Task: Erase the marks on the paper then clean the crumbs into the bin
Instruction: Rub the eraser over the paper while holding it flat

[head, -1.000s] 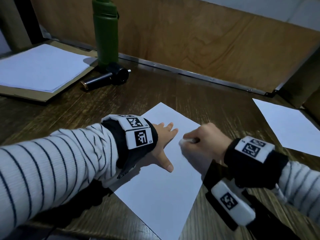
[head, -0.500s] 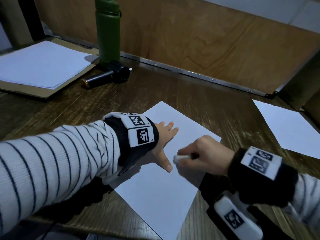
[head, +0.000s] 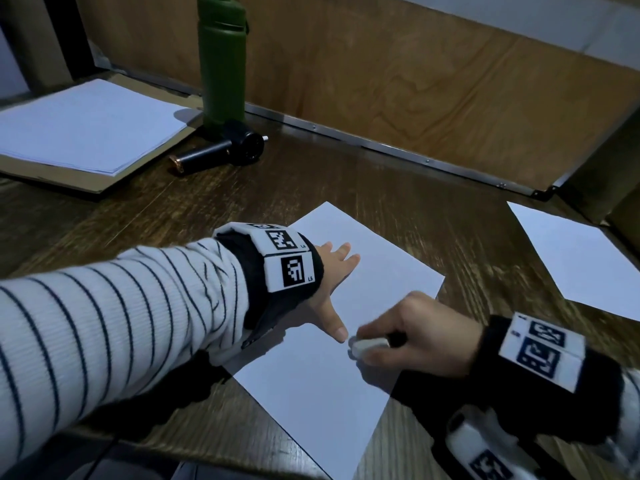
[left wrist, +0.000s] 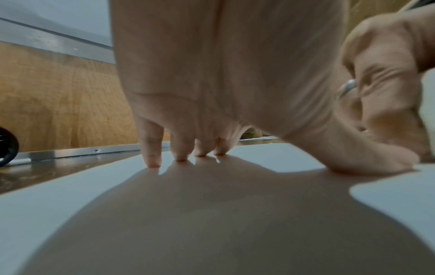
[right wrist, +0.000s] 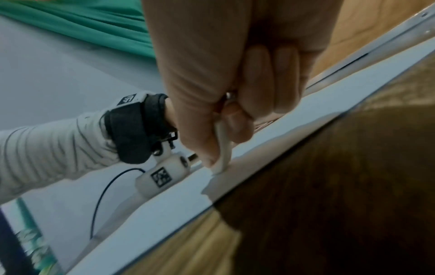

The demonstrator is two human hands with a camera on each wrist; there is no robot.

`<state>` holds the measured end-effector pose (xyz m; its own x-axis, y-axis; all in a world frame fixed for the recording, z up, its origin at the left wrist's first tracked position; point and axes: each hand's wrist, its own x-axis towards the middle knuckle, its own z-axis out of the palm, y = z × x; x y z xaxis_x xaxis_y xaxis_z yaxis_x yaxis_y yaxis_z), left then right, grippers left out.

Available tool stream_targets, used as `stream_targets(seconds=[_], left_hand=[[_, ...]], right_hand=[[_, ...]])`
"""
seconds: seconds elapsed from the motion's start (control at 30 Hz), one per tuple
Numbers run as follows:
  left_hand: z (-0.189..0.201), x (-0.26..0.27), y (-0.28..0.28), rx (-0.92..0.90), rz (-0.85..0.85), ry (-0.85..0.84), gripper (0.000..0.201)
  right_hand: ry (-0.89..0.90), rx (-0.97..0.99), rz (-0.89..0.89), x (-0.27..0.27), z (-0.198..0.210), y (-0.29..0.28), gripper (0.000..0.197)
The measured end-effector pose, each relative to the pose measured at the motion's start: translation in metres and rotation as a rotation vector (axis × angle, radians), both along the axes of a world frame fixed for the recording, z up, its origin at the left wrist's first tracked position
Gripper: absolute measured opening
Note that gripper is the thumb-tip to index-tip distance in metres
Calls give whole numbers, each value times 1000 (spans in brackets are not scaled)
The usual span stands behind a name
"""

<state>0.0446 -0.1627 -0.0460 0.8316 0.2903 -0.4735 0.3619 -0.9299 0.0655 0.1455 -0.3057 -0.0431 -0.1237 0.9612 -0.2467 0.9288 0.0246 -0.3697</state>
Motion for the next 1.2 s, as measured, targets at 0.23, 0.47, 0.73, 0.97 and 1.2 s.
stream_targets(seconds=[0.23, 0.47, 0.73, 0.97, 1.2], left_hand=[[3, 0, 0, 19, -12, 27, 123], [-1, 1, 2, 12, -8, 18, 124], [1, 1, 1, 18, -12, 28, 124], [2, 0, 1, 8, 0, 28, 123], [4, 0, 1, 24, -9, 46, 123]], right_hand=[[-209, 293, -284, 39, -5, 38, 36], [31, -22, -61, 2, 0, -3, 16], [-218, 305, -326, 32, -10, 31, 50], [19, 41, -62, 3, 1, -3, 19], [-176, 299, -289, 39, -7, 22, 34]])
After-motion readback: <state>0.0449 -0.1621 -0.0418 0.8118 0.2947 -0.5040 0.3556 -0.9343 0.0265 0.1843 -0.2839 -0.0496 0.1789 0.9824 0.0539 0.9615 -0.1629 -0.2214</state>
